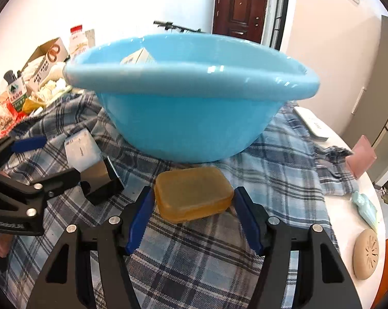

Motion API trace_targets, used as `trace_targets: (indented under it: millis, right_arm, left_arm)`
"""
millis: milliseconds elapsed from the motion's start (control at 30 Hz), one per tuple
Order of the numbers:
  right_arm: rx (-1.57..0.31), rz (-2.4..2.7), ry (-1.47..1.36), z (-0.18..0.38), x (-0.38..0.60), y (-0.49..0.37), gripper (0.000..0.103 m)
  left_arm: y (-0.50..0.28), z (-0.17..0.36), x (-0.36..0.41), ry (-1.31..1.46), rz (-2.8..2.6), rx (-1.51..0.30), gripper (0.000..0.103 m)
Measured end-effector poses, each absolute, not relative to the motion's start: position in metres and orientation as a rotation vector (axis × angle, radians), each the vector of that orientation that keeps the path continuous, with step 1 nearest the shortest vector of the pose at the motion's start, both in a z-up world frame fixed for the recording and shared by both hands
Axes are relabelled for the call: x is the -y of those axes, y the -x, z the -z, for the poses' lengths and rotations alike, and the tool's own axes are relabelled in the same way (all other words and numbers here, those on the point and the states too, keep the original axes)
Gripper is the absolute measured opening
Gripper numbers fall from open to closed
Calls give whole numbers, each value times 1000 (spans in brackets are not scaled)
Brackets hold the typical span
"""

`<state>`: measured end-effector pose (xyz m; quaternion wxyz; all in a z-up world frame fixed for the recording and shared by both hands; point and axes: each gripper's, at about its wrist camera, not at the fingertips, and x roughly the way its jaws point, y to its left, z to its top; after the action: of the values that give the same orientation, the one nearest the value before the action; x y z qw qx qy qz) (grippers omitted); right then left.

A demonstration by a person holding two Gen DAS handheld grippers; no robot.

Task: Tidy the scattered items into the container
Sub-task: 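Grasp the amber soap bar with the right gripper while the left grasps the black case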

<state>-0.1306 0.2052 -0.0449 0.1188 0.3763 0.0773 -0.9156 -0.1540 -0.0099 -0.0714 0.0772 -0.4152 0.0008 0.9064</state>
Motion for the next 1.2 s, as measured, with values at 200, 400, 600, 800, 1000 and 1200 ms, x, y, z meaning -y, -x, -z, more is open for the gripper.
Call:
trace_targets:
  millis: [200, 400, 600, 800, 1000, 1200]
  right_arm:
    - [-112, 2720, -1037, 27, -230, 126, 65]
    - [-82, 2732, -1037, 23, -238, 127, 65]
    - [-17, 2750, -1024, 19, -252, 126, 65]
    - [10, 2751, -1018, 17, -256, 126, 65]
    - [12, 2741, -1006, 15, -255, 124, 65]
    - [8, 2745, -999, 13, -254, 123, 65]
  left_arm:
    - [151, 72, -1, 1210, -2673, -17, 102]
    - [145, 68, -21, 1126, -2585, -35, 102]
    - [149, 71, -51, 1132, -2546, -192, 102]
    - [151, 78, -57, 1143, -2556, -257, 79]
    - [147, 79, -66, 1132, -2584, -350, 54]
    - [143, 77, -66, 1113, -2598, -356, 31]
